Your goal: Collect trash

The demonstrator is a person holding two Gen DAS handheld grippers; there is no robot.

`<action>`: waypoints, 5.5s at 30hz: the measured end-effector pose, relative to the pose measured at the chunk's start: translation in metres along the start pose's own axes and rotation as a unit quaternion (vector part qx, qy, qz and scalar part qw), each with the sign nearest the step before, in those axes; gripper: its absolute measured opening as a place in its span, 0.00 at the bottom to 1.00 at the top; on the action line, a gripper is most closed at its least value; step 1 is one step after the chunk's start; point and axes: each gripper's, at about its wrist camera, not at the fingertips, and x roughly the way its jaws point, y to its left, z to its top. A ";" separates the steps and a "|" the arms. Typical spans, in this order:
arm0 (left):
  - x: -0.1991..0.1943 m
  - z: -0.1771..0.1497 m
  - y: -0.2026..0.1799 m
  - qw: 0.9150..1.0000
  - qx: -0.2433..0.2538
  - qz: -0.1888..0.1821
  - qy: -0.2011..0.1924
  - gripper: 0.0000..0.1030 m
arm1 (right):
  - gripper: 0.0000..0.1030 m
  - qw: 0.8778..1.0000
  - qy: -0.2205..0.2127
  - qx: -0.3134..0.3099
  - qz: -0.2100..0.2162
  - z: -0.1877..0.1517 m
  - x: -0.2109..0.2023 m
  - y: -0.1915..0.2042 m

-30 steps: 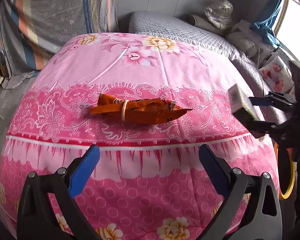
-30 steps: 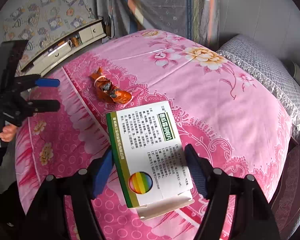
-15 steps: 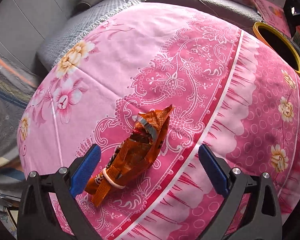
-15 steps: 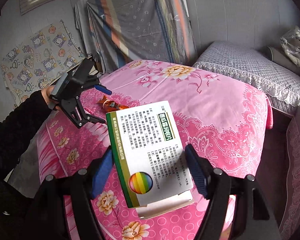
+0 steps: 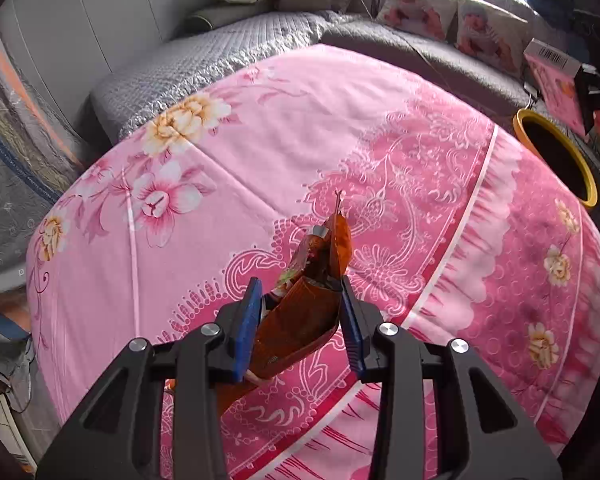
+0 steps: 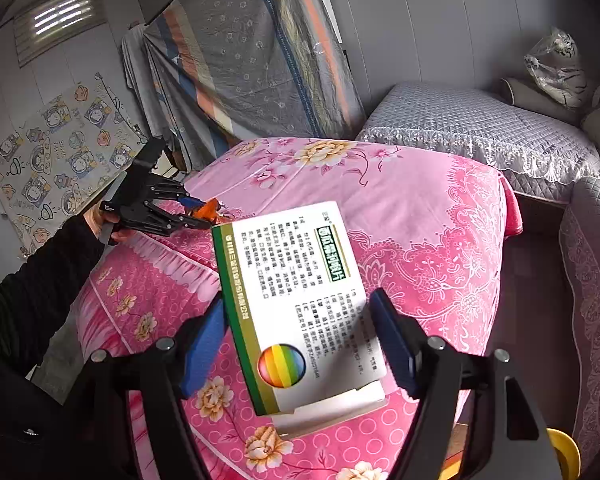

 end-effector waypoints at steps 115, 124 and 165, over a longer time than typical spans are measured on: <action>-0.173 -0.173 -0.285 0.831 -0.338 0.336 -0.287 0.92 | 0.92 0.926 -0.215 0.085 -0.298 -0.180 -0.054 0.171; -0.169 -0.171 -0.283 0.834 -0.342 0.330 -0.280 0.92 | 0.92 0.928 -0.210 0.081 -0.296 -0.180 -0.052 0.170; -0.172 -0.151 -0.293 0.847 -0.313 0.316 -0.292 0.92 | 0.92 0.926 -0.217 0.094 -0.296 -0.180 -0.055 0.166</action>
